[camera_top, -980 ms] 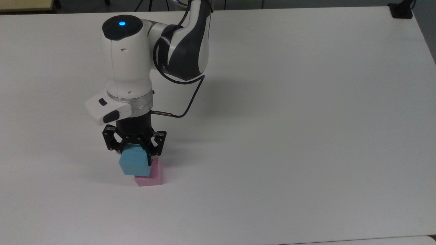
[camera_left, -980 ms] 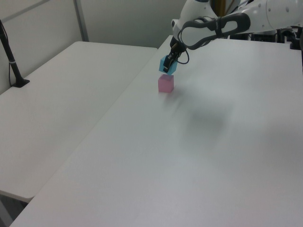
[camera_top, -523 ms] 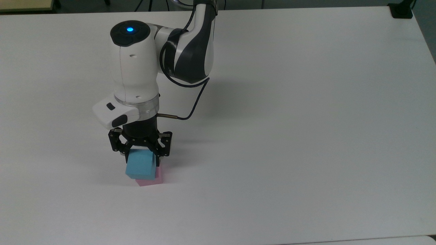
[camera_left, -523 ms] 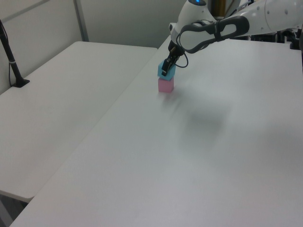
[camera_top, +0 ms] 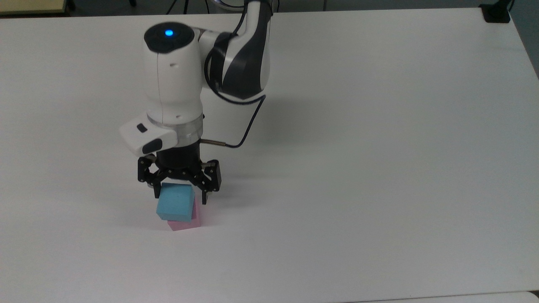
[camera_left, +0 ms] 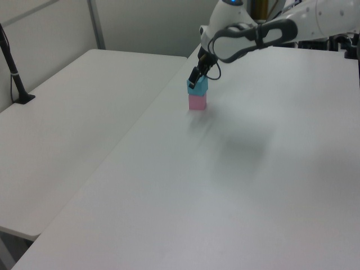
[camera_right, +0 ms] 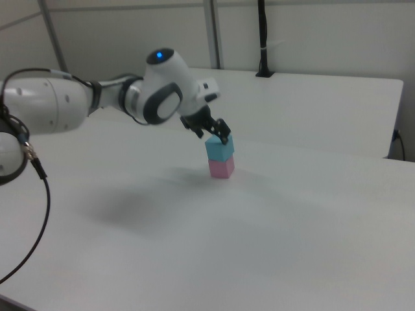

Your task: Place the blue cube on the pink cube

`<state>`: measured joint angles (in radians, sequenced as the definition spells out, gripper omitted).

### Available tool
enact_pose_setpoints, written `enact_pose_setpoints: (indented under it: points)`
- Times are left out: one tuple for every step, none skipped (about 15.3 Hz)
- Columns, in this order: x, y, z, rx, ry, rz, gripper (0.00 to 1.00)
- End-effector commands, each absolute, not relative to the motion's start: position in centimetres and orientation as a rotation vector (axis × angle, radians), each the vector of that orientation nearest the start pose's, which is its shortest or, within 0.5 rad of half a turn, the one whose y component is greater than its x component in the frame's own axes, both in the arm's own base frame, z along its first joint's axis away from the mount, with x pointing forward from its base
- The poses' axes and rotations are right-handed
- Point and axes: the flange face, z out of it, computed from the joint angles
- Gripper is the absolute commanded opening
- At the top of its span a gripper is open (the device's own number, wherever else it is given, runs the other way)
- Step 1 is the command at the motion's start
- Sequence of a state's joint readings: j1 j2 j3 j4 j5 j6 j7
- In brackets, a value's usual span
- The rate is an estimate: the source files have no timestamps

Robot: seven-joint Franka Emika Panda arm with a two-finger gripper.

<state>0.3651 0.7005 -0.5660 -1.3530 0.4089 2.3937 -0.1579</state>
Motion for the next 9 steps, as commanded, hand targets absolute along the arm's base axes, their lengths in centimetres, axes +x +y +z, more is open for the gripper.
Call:
enact_pose_setpoints:
  points:
    - [69.4,-2.8,48.8,-3.063,0.137,-0.514,1.0]
    - [68.0,-2.7,50.7,-3.068,0.161,-0.454,1.0]
    - [66.6,-3.1,51.9,-3.079,0.209,-0.38,1.0]
    - [65.2,-2.9,52.6,-3.103,0.223,-0.311,1.0]
    - [63.8,-3.6,53.5,-3.137,0.235,-0.262,1.0]
    - [62.5,-3.9,54.2,-3.162,0.222,-0.212,1.0]
    - [61.1,-4.6,55.1,-3.174,0.22,-0.163,1.0]
    - [59.9,-5.0,55.8,-3.179,0.214,-0.117,1.0]
    - [58.4,-5.8,57.1,-3.173,0.217,-0.093,1.0]
